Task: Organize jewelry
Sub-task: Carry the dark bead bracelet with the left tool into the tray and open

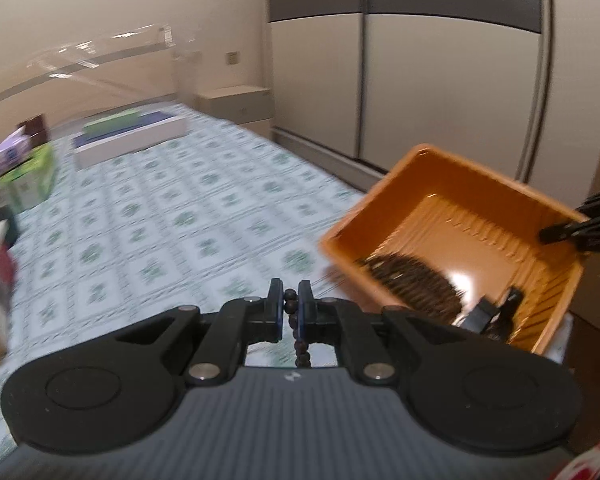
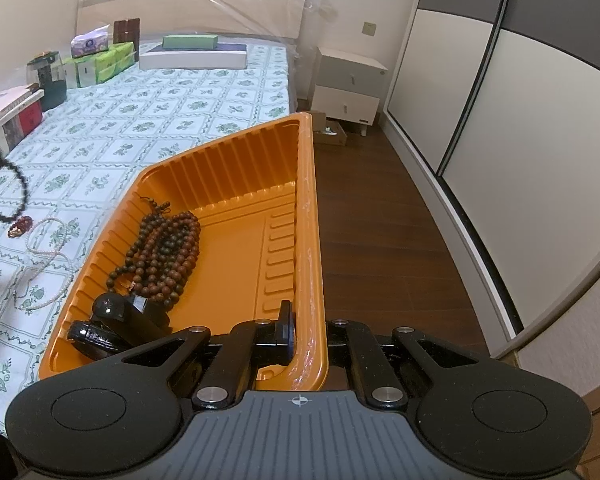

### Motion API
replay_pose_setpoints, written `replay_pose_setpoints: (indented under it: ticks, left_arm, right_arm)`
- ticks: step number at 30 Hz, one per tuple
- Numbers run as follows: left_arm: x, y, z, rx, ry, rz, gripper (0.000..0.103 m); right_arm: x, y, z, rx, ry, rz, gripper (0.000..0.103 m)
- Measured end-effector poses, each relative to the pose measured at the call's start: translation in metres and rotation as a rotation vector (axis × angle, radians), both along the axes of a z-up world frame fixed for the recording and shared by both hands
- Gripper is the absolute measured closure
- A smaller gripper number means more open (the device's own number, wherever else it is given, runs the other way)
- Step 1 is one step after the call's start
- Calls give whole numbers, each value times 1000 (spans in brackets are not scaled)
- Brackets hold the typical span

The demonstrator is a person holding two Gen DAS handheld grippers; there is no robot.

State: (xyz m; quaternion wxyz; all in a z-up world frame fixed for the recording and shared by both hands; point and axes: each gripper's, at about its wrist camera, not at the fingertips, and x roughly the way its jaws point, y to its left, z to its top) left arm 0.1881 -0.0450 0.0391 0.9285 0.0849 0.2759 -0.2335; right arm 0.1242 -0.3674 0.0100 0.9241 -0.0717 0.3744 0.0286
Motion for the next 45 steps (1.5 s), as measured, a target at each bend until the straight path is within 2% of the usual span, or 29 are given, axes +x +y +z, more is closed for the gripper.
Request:
replay_pose_setpoints:
  ticks: [9,18,35,37,39,45]
  left_arm:
    - [11,-76,3,-33,9,-157,97]
    - [14,-122,-5,2,25,-238,97]
    - [22,-152,-16,26,56,-292,97]
    - [24,-155,-18,31,65,-296,95]
    - [24,-156,-19,28,72,-295,78]
    - [27,-131,-19,3,79,-242,79]
  right_arm:
    - [-1,0,2,1,-5,4,97]
    - [-2,-2,2,8,-6,2,97]
    - [-2,-2,2,12,-5,1,97]
    - [-2,-2,2,12,-5,1,97]
    - [-3,-2,2,13,-4,1,97]
    - [-2,-2,2,12,-6,-1,97]
